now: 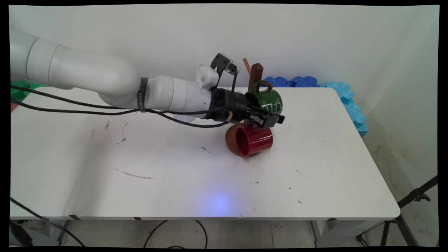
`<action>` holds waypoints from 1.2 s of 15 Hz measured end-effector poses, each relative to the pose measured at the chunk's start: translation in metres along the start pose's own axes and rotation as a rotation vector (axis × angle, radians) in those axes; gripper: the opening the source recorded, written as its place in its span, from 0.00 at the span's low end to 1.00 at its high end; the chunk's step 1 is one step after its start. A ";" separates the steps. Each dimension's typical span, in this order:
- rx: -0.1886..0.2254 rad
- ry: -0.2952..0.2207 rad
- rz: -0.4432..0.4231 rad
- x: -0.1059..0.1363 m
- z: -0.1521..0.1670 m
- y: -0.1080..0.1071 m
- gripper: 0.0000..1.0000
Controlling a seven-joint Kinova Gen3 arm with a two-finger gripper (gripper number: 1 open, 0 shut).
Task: Pick up the green mug from the rack, then place the picked object on the table
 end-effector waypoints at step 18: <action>-0.061 0.054 0.062 0.004 -0.007 0.021 0.00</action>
